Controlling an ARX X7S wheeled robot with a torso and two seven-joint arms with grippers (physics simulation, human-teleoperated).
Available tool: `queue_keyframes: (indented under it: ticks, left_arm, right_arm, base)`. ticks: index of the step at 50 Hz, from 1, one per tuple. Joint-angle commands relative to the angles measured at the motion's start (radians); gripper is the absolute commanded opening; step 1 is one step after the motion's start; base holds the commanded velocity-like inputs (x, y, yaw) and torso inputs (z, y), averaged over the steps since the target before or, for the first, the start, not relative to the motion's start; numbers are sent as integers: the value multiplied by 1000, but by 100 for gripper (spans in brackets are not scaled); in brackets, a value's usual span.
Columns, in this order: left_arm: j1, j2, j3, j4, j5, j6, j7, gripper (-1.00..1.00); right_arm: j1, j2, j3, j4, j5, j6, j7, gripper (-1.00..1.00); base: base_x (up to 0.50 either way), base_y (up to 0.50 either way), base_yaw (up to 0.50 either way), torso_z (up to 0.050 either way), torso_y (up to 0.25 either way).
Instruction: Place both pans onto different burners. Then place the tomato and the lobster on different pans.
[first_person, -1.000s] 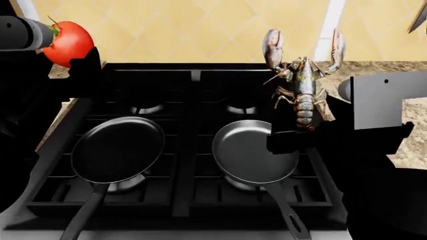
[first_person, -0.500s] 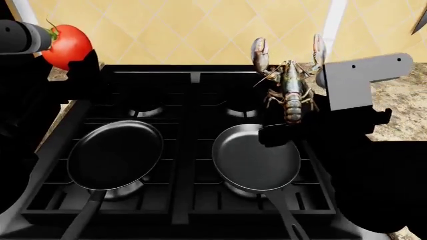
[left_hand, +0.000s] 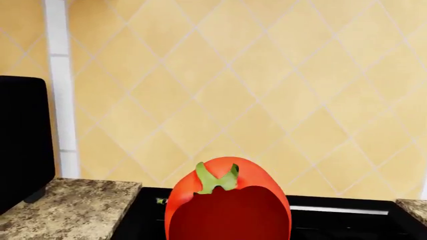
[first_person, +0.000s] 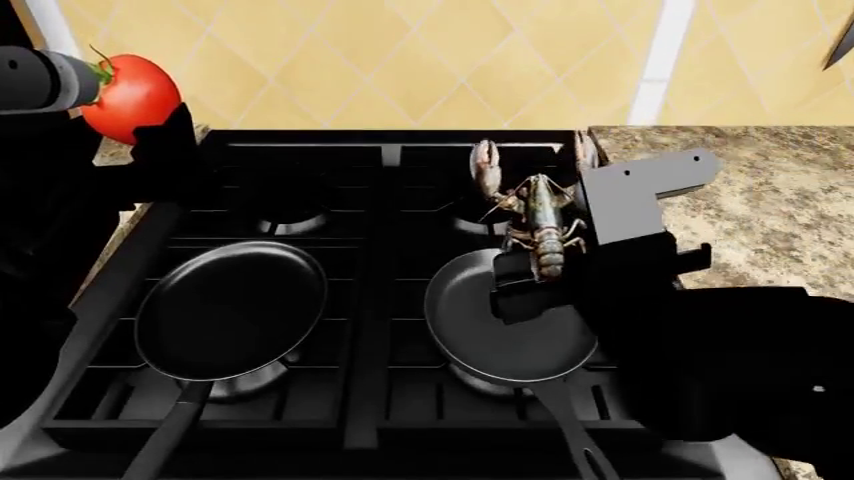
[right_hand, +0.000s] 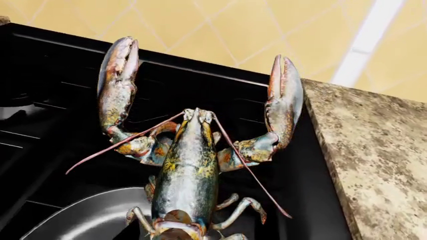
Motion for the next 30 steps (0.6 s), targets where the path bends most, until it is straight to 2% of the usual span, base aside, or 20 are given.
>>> queue_keyframes:
  ticks: [1, 9, 30]
  left_arm:
    - [0, -2, -2, -3, -7, 10, -5, -100]
    - [0, -6, -5, -4, -9, 12, -5, -100]
    - [16, -12, -13, -1, -9, 21, -6, -100]
  right_arm:
    - [-54, 19, -3, -46, 5, -4, 9, -100]
    - [-82, 44, 5, -109, 37, -13, 44, -100]
    - [-134, 16, -38, -118, 1, -20, 17, -100]
  base:
    - [0, 0, 0, 0, 0]
    - [0, 0, 0, 0, 0]
    - [0, 0, 0, 0, 0]
